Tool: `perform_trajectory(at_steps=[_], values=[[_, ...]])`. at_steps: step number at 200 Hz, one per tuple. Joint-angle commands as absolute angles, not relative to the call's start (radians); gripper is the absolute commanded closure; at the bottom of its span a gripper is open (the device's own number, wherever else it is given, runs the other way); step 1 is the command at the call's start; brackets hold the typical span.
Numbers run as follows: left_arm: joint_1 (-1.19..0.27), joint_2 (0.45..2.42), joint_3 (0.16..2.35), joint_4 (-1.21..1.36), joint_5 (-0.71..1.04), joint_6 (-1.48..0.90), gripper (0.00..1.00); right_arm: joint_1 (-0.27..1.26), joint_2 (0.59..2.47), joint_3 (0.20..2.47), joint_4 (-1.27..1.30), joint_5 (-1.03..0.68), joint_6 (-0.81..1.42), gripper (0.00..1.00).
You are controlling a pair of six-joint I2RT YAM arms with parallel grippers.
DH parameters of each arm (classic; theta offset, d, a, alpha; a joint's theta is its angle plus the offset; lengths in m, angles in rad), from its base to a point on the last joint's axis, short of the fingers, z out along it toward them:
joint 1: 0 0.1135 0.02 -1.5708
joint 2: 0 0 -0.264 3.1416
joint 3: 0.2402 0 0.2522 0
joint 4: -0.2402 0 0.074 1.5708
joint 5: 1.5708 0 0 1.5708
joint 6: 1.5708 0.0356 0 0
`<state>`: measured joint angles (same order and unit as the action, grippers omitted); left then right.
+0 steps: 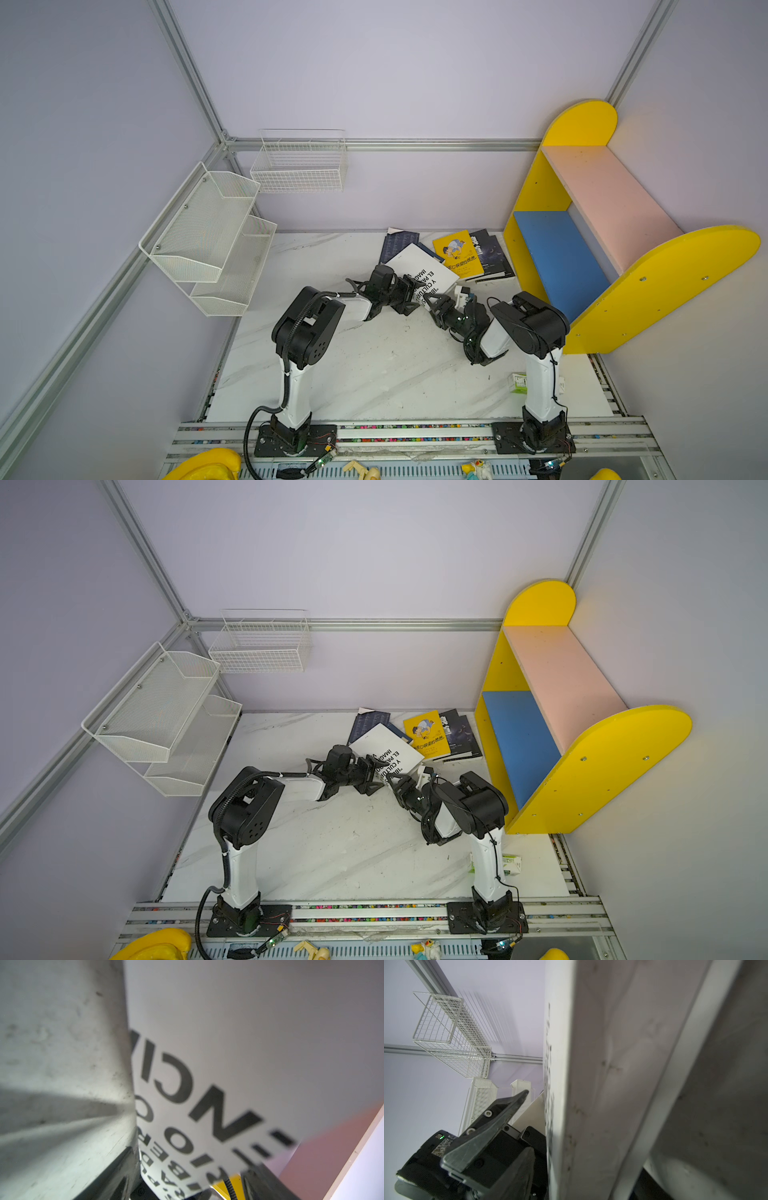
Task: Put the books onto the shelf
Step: 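Grasp the upright white book with the right gripper and lift it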
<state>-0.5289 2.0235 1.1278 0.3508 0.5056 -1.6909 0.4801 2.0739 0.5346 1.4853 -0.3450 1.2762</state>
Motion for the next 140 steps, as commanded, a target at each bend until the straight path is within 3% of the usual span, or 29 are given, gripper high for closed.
perform_trajectory(at_steps=[1,77,140], values=[[-0.534,2.013,1.206,0.350,0.505,-1.681,0.22,0.481,2.059,0.533,1.565,-0.307,1.275,0.38],[-0.496,1.972,1.165,0.389,0.526,-1.636,0.21,0.473,2.013,0.547,1.606,-0.307,1.296,0.61],[-0.375,1.807,1.108,0.281,0.530,-1.461,0.18,0.464,1.949,0.576,1.583,-0.328,1.333,0.64]])
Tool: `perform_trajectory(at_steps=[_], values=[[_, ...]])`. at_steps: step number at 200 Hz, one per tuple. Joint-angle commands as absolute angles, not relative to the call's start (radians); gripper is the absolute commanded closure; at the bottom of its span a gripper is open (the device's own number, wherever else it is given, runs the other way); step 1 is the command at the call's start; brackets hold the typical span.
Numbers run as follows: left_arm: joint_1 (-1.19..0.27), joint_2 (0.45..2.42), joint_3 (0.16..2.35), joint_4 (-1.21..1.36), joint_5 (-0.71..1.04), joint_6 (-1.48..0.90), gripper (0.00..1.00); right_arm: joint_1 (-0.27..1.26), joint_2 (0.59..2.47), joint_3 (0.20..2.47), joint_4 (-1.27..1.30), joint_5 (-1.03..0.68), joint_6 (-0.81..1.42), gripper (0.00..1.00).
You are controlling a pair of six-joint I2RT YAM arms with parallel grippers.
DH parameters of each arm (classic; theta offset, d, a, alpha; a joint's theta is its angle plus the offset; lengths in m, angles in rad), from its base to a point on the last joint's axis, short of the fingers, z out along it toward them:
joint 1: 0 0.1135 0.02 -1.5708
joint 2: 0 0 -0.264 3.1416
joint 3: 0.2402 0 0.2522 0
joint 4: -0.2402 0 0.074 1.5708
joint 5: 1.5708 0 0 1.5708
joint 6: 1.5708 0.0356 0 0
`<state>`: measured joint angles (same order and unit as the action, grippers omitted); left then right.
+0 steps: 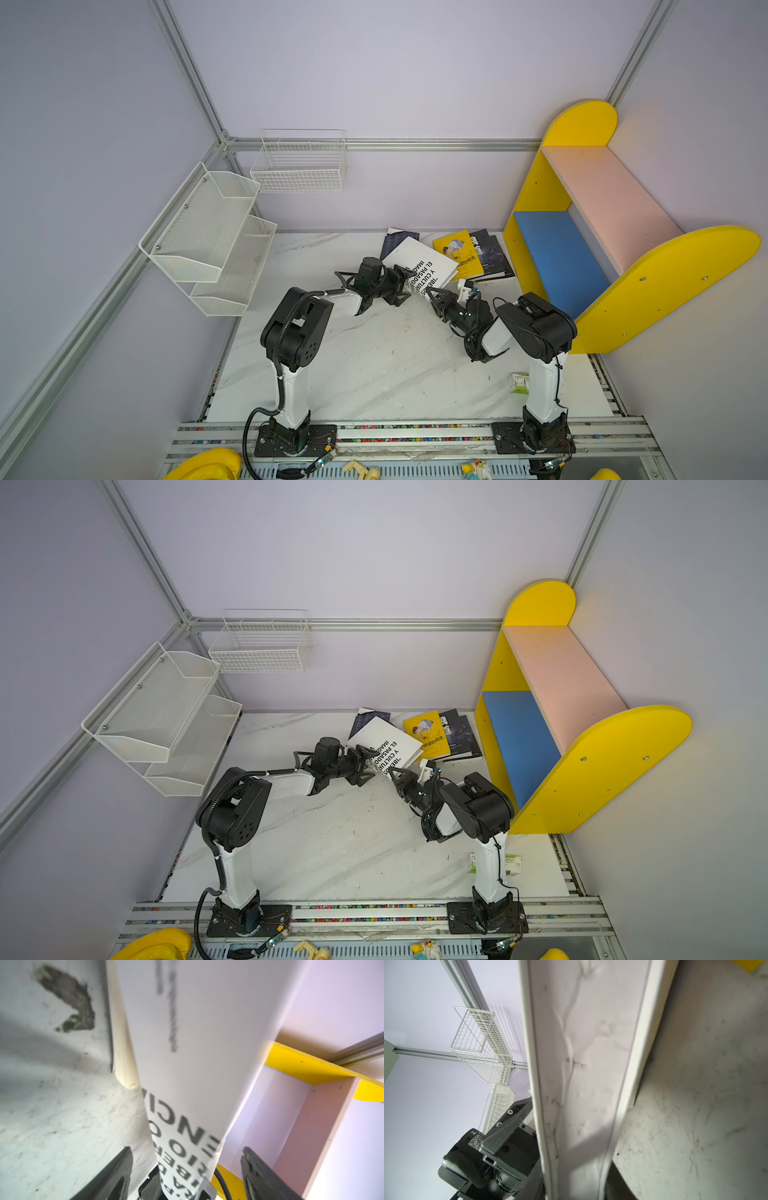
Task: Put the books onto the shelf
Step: 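Grasp the upright white book with the right gripper and lift it, then carry the white book with the right gripper onto the blue shelf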
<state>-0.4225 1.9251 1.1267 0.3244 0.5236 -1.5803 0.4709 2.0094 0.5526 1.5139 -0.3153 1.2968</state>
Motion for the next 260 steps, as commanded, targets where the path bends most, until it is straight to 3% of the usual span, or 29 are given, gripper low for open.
perform_trajectory(at_steps=[1,48,123,260], values=[[-0.374,1.804,1.108,0.276,0.529,-1.456,0.17,0.464,1.947,0.577,1.582,-0.327,1.334,0.64],[-0.294,1.698,1.122,0.143,0.526,-1.298,0.15,0.411,1.825,0.583,1.531,-0.305,1.346,0.62],[-0.285,1.711,1.198,0.070,0.546,-1.172,0.15,0.147,1.495,0.578,1.203,-0.197,1.253,0.61],[-0.250,1.785,1.189,0.290,0.611,-1.284,0.14,-0.168,1.577,0.744,0.944,-0.073,1.258,0.59]])
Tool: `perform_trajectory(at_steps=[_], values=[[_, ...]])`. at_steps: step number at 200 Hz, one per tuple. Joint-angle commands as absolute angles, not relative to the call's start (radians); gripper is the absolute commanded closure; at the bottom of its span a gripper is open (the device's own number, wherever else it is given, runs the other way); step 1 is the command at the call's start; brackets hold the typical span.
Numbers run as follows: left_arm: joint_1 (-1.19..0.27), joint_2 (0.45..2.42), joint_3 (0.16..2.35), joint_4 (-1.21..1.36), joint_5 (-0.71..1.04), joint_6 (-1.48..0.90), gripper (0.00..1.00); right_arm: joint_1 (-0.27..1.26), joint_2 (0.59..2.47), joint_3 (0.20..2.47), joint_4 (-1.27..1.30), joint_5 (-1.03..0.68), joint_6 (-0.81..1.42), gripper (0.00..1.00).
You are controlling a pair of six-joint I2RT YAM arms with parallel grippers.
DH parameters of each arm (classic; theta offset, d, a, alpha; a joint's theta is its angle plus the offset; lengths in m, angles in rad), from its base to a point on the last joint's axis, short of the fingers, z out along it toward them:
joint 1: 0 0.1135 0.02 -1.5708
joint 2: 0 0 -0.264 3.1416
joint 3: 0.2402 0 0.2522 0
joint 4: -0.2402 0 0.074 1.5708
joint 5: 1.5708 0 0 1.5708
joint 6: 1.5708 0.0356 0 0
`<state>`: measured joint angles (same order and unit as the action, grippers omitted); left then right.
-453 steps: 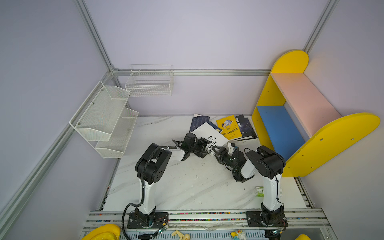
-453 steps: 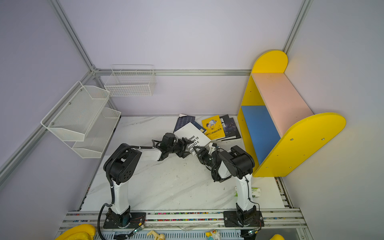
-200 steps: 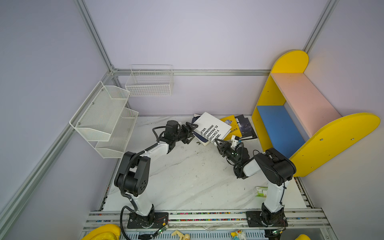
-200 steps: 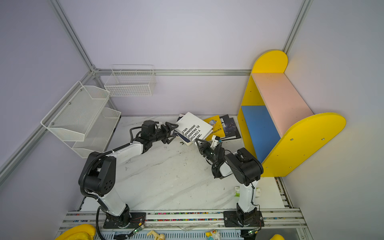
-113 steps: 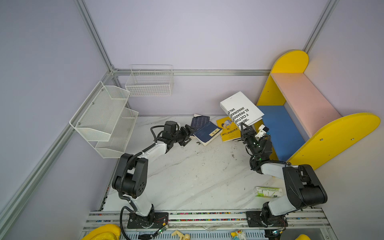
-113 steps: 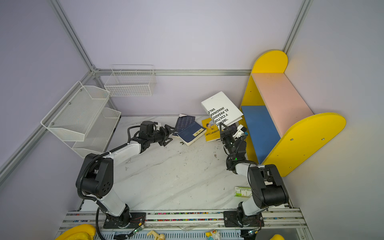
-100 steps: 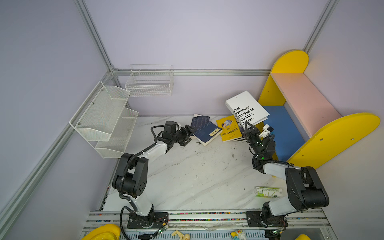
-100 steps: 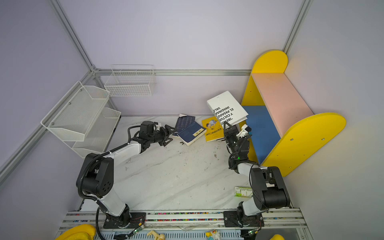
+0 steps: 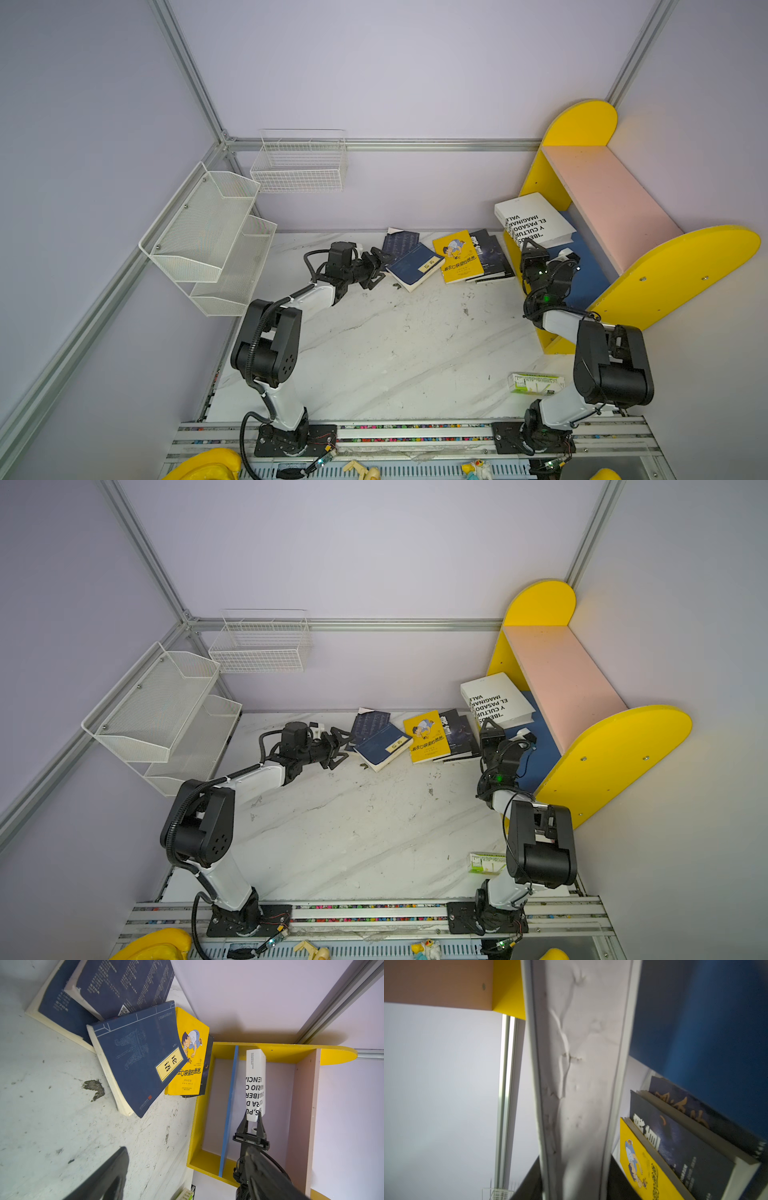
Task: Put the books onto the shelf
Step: 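Carry the white book with the right gripper onto the blue shelf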
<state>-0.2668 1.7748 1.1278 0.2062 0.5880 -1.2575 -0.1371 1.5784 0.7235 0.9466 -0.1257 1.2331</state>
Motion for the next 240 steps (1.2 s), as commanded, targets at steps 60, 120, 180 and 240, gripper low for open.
perform_trajectory(at_steps=[60,120,180,240], values=[[-0.245,1.822,1.184,0.347,0.616,-1.326,0.14,-0.234,1.636,0.786,0.976,-0.022,1.252,0.60],[-0.245,1.830,1.166,0.380,0.609,-1.350,0.14,-0.235,1.783,0.819,1.159,0.085,1.380,0.62],[-0.246,1.813,1.134,0.395,0.586,-1.359,0.12,-0.199,1.747,0.944,0.898,0.042,1.320,0.19],[-0.245,1.834,1.132,0.417,0.603,-1.378,0.11,-0.171,1.600,1.056,0.250,0.051,1.228,0.10]])
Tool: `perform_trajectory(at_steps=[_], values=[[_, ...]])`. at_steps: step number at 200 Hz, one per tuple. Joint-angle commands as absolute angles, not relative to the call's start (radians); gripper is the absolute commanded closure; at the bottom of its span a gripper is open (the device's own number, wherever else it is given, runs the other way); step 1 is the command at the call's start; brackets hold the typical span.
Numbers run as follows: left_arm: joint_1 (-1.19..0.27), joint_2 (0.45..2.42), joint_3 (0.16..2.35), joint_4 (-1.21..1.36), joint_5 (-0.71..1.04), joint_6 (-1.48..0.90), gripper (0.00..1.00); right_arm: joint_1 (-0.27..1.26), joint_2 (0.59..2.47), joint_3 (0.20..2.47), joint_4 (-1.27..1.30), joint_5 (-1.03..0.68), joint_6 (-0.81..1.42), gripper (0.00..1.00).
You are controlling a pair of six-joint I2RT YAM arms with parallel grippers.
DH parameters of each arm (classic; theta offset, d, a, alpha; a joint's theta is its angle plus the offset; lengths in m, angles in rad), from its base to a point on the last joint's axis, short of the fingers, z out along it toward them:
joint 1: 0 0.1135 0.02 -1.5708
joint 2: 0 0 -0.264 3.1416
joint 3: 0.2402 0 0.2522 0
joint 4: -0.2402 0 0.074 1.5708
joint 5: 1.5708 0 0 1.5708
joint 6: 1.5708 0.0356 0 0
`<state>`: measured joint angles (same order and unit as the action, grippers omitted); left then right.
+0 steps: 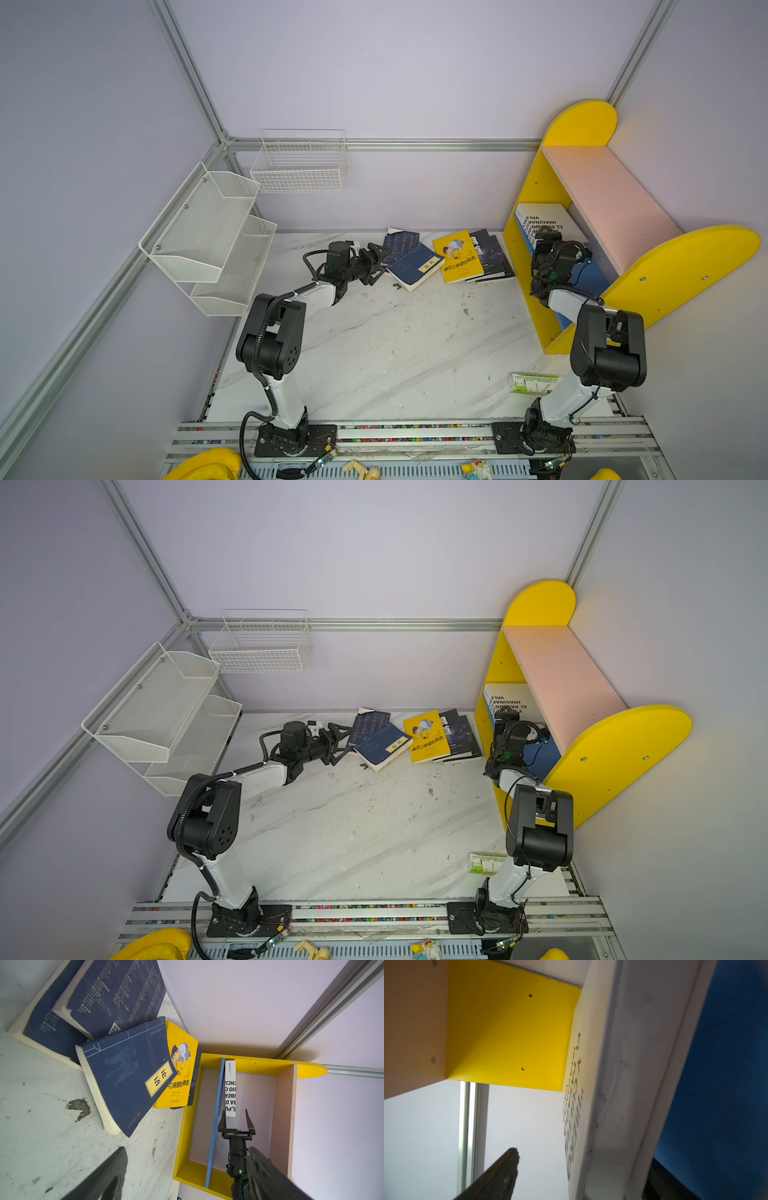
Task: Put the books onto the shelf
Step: 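Carry the white book with the right gripper onto the blue shelf, then open the right gripper and withdraw it from the shelf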
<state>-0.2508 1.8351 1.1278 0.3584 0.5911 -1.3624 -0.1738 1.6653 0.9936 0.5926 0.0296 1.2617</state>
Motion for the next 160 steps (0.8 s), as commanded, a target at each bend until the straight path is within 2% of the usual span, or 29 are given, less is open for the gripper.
perform_trajectory(at_steps=[1,15,51,106,121,160], values=[[-0.245,1.833,1.133,0.417,0.603,-1.378,0.11,-0.170,1.600,1.059,0.242,0.052,1.225,0.10],[-0.245,1.841,1.133,0.424,0.610,-1.380,0.11,-0.170,1.593,1.078,0.153,0.075,1.195,0.07],[-0.245,1.846,1.125,0.440,0.633,-1.384,0.11,-0.179,1.586,1.088,0.093,0.109,1.190,0.07],[-0.245,1.829,1.069,0.478,0.644,-1.385,0.11,-0.178,1.520,1.071,0.086,0.149,1.086,0.16],[-0.245,1.833,1.061,0.488,0.647,-1.391,0.11,-0.179,1.511,1.071,0.097,0.145,1.056,0.21],[-0.245,1.860,1.059,0.549,0.672,-1.426,0.11,-0.182,1.576,1.131,0.126,0.068,0.961,0.22]])
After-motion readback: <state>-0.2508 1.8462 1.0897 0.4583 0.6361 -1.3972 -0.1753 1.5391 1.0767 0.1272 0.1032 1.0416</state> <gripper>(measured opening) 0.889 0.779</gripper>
